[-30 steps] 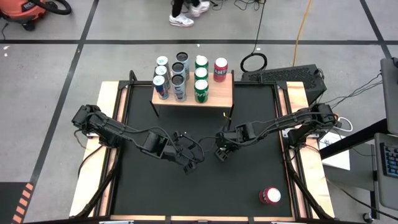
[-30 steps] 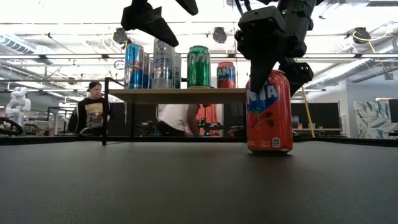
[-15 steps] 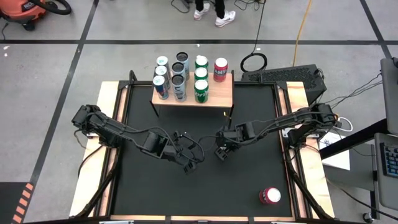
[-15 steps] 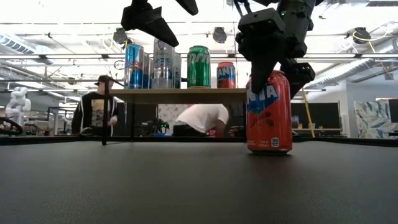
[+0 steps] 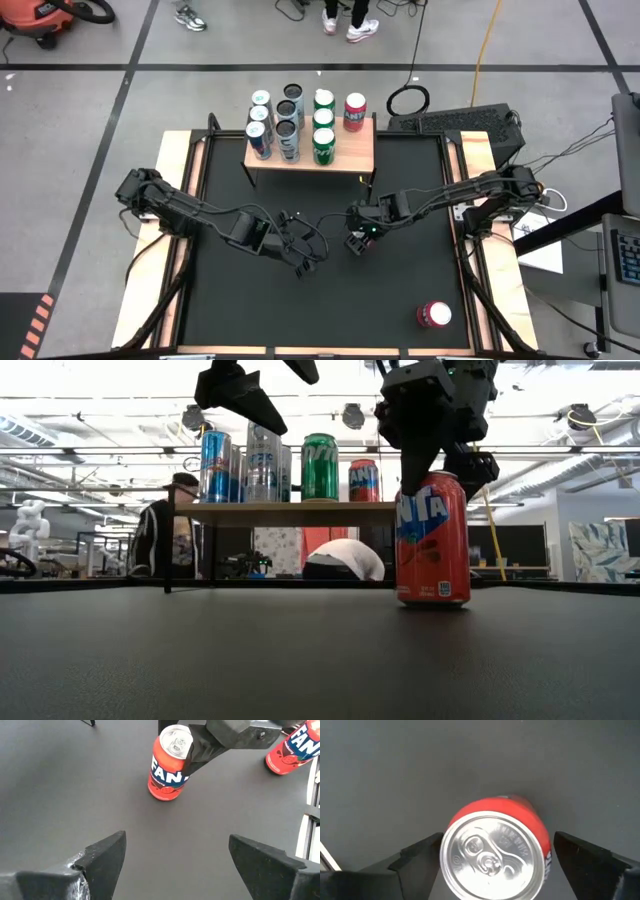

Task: Place canned beverage on shelf
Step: Put the top orange soda can on the shelf

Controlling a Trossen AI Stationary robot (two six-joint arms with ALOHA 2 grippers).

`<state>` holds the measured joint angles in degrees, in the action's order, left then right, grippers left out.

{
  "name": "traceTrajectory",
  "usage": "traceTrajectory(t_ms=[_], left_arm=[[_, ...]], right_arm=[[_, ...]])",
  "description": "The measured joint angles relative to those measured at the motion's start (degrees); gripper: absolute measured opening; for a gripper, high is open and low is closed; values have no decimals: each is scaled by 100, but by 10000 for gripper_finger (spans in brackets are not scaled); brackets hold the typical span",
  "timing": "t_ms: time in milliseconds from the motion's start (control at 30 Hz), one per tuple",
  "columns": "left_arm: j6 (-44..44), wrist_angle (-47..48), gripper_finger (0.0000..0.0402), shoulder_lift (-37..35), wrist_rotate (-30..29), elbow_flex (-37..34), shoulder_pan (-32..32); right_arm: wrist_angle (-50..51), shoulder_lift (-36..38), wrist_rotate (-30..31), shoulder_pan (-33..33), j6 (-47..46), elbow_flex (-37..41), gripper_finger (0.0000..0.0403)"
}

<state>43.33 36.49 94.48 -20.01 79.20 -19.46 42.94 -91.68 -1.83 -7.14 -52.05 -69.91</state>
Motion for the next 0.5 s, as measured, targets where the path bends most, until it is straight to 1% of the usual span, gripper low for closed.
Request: traceTrajectory(t_ms=[367,500], left_arm=[[-4,-2,354,1,0,0,0],[-4,-2,354,2,0,0,0]], right_arm=[[-114,-7,8,0,179,0,354],[-155,-124,2,0,284,0,350]])
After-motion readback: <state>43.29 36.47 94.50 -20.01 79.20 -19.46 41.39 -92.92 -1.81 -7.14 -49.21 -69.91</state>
